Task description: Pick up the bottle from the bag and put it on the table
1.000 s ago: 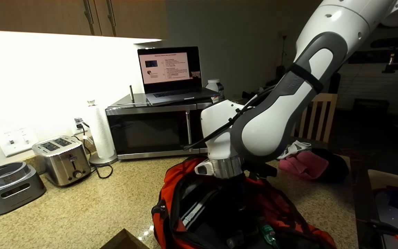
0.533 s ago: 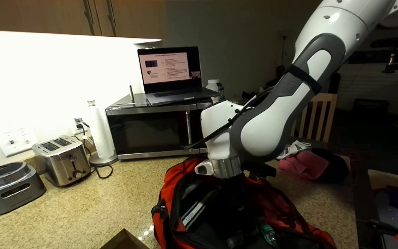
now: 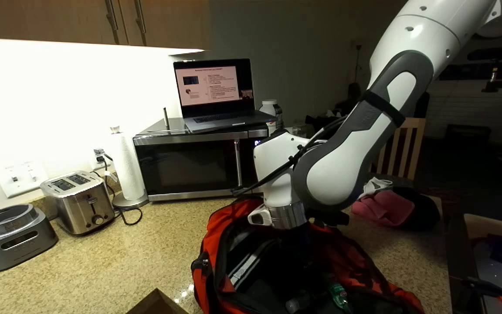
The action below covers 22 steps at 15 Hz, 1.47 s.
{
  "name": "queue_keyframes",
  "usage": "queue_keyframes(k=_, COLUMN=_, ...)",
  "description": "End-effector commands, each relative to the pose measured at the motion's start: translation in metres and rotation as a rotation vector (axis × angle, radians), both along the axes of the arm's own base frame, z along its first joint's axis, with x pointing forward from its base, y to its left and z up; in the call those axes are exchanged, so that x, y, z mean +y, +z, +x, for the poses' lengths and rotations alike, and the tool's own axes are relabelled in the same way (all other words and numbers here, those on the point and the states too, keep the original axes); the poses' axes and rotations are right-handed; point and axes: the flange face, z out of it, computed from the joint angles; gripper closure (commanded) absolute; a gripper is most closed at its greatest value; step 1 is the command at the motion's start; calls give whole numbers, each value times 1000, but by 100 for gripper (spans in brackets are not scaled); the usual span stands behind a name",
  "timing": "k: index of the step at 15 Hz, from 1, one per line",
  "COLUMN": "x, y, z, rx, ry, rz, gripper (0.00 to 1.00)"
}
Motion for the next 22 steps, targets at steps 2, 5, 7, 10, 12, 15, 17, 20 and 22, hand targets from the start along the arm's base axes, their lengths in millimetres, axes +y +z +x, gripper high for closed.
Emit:
queue_keyframes(k=2, x=3, y=-8, z=-9, rx=-27, ry=33, rz=-51, gripper=0)
queue_keyframes(k=5, x=6, y=-13, z=-11, rx=-28, ry=53, rz=-58, gripper=0)
queue_keyframes(k=7, x=7, y=-16, z=-12, rx=-28, ry=68, rz=-62, gripper=0)
queue_keyframes(k=10, x=7, y=-19, z=-13, rx=-28, ry=77, rz=-64, gripper=0)
queue_keyframes(k=12, x=6, y=-20, z=-12, rx=-24, ry=76, rz=-52, gripper=25)
queue_keyframes(k=15, x=5, y=-24, z=-13, rx=-14, ry=69, rz=-41, gripper=40)
queue_keyframes(k=17, x=6, y=-31, z=-15, rx=-1, ry=70, rz=-34, gripper=53)
queue_keyframes(k=20, x=7, y=-45, z=-17, rx=18, ry=64, rz=-13, gripper=73)
queue_keyframes(k=22, x=9, y=-52, z=-19, rx=33, ry=59, rz=7, gripper=85)
